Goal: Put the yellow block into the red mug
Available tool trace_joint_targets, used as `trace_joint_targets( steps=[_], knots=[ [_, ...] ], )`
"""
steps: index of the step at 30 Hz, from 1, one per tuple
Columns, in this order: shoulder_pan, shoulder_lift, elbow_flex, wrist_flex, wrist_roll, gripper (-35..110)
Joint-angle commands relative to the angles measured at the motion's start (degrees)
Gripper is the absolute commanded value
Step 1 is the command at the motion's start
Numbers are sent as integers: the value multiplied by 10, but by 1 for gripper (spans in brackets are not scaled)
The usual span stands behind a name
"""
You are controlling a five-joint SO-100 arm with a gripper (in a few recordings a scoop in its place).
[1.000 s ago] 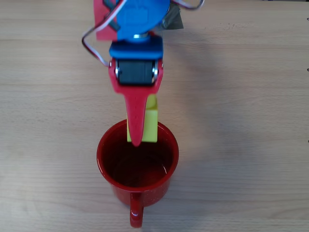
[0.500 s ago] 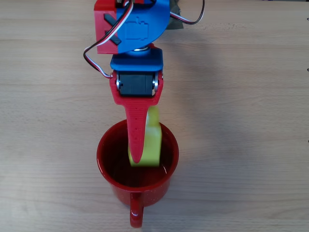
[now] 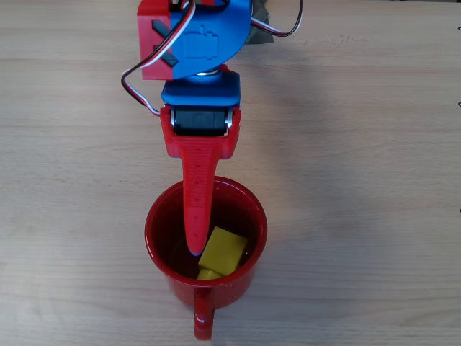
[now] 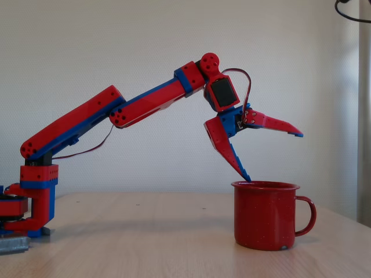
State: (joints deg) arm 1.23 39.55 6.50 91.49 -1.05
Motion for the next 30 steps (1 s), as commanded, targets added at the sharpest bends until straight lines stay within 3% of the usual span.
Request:
trace_joint_targets(
  steps=[1, 9, 18, 30],
  knots=[
    [17, 36, -36, -3, -9, 57],
    [19, 47, -36, -7, -5, 57],
    [30, 88, -3, -51, 17, 4],
    [30, 222, 122, -62, 23, 0]
  ],
)
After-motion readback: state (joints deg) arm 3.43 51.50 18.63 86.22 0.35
